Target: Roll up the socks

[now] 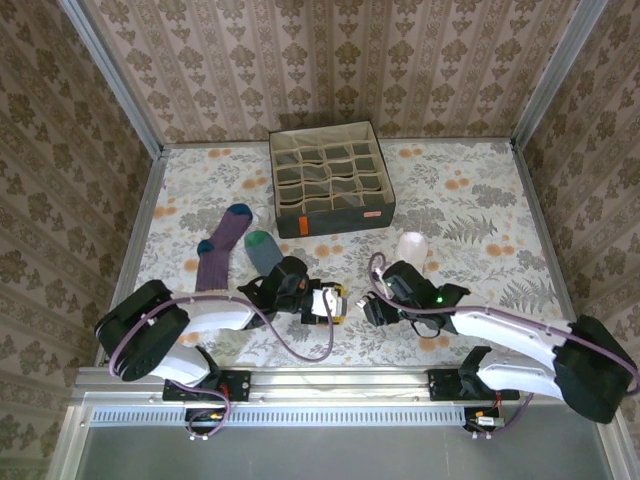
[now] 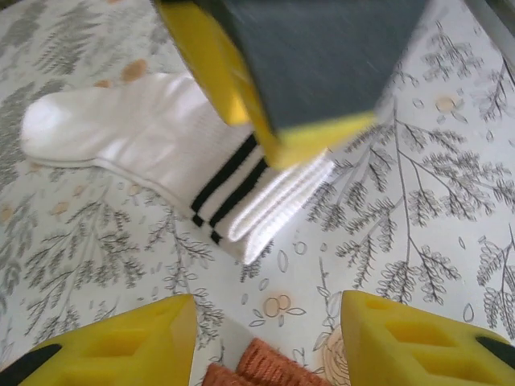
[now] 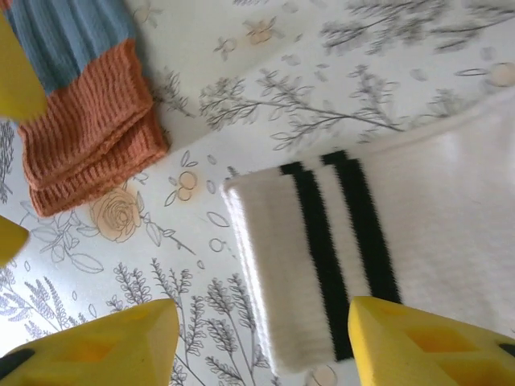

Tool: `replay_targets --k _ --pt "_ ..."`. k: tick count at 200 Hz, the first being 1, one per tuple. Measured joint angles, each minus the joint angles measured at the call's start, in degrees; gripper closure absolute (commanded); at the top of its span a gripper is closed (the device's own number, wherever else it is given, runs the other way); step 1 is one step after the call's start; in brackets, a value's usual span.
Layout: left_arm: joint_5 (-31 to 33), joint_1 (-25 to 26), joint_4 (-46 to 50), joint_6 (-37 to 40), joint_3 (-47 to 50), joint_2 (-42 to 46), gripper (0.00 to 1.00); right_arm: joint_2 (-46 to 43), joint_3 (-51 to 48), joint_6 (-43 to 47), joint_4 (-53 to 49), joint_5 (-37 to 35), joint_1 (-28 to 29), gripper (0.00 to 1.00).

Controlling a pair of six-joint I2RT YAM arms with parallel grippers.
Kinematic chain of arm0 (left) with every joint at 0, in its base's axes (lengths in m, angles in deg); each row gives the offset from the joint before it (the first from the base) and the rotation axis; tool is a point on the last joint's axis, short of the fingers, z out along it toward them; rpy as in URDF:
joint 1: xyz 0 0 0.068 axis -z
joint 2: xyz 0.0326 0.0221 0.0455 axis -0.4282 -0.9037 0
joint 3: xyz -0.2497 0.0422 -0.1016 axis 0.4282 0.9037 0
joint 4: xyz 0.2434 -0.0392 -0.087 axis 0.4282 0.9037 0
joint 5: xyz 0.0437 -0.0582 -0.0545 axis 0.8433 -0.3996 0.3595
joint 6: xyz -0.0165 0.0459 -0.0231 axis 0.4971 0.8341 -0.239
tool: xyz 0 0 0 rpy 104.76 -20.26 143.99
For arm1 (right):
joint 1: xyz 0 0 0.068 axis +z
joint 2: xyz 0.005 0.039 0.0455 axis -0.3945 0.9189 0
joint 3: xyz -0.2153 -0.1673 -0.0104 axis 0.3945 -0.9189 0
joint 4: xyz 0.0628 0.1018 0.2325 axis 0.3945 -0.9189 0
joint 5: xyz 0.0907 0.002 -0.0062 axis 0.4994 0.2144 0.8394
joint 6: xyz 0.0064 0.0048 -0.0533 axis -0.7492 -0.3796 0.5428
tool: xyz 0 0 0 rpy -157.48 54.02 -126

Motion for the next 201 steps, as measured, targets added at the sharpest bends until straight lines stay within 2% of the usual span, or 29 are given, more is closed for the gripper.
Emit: replay_targets --k 48,92,121,145,186,201 --pt "3.02 2.43 1.09 8.39 -4.22 -6.21 0.46 -8.83 -4.17 -4.7 -0.57 -4.92 0.0 0.63" --pt "4.15 3.32 0.87 13.38 -9.7 -13.05 0.46 -9.31 -5.62 -6.43 -0.46 -5.2 -0.15 0.79" --pt "4.04 3.32 0.87 14.84 -12.13 -16.02 0.49 -8.74 -6.23 -7.15 1.62 -3.58 -2.58 0.82" --pt "3.72 3.32 0.87 15.63 -13.07 -17.84 0.58 -8.17 -7.34 -7.67 4.68 -1.38 -4.24 0.78" --pt "2.08 3.32 1.79 16.24 -13.68 -18.88 0.86 -7.58 -9.84 -8.07 10.64 3.45 -5.88 0.72" --pt "1.7 3.32 3.69 15.93 -14.51 -18.88 0.92 -7.13 -10.36 -8.41 12.39 4.83 -6.38 0.68"
